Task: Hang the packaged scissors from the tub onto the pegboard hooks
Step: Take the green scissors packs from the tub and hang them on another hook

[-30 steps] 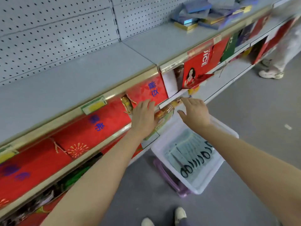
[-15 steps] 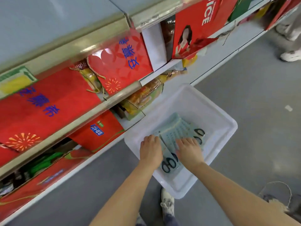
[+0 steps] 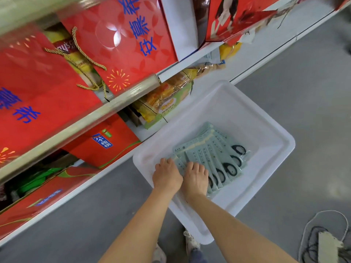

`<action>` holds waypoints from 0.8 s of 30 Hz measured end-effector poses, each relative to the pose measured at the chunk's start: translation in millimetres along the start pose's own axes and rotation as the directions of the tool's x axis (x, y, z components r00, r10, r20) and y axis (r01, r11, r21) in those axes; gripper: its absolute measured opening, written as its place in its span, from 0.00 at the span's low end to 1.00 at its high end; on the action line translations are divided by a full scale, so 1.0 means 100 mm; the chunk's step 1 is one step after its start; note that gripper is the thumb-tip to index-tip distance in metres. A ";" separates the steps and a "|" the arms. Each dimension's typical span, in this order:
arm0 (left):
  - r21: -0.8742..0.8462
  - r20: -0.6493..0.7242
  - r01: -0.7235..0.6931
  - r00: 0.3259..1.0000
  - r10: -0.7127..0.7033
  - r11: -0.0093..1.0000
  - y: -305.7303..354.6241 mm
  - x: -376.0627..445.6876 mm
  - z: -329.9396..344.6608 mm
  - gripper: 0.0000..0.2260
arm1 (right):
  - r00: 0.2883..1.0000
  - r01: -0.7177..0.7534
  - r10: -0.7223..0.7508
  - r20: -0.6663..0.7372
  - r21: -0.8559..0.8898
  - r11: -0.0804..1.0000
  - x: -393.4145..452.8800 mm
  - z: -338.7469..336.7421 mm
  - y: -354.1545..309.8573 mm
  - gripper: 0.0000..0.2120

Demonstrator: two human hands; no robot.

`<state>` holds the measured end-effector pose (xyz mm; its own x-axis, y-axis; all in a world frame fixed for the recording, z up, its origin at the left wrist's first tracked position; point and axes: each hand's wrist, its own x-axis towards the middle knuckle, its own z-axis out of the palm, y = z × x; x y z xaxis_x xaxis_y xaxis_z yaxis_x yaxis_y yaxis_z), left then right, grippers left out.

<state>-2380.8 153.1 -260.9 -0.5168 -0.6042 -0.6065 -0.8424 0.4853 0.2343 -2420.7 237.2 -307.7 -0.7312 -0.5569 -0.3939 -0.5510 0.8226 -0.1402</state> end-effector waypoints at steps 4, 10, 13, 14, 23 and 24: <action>-0.116 -0.059 0.044 0.997 -0.051 0.992 0.03 0.03 -0.06 0.16 | 1.000 -0.005 0.003 0.013 0.112 0.994 -0.05 -0.04 0.00 0.11; -0.441 -0.011 0.232 0.964 -0.264 0.867 0.14 0.21 0.08 0.18 | 0.985 -0.044 0.106 -0.132 0.404 0.914 -0.02 -0.47 0.42 0.11; -0.509 0.214 0.422 0.906 -0.365 0.750 0.33 0.26 0.26 0.31 | 0.968 -0.153 0.230 -0.102 0.488 0.859 0.05 -0.69 0.65 0.16; -0.524 0.245 0.445 0.895 -0.373 0.726 0.41 0.27 0.31 0.38 | 0.959 -0.185 0.269 -0.087 0.526 0.830 0.07 -0.74 0.71 0.16; -0.520 -0.002 0.342 0.916 -0.402 0.783 0.73 0.34 0.41 0.38 | 0.946 -0.181 0.322 -0.040 0.759 0.626 -0.06 -1.08 0.97 0.12; -0.572 -0.032 0.285 0.929 -0.368 0.769 0.69 0.34 0.38 0.31 | 0.949 -0.171 0.312 -0.038 0.772 0.612 -0.07 -1.11 0.96 0.13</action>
<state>-2450.4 190.1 -293.7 -0.1748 -0.7606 -0.6253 -0.8825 -0.1606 0.4420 -2512.8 307.2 -217.2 -0.8812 -0.2764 -0.3835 0.0980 0.6869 -0.7201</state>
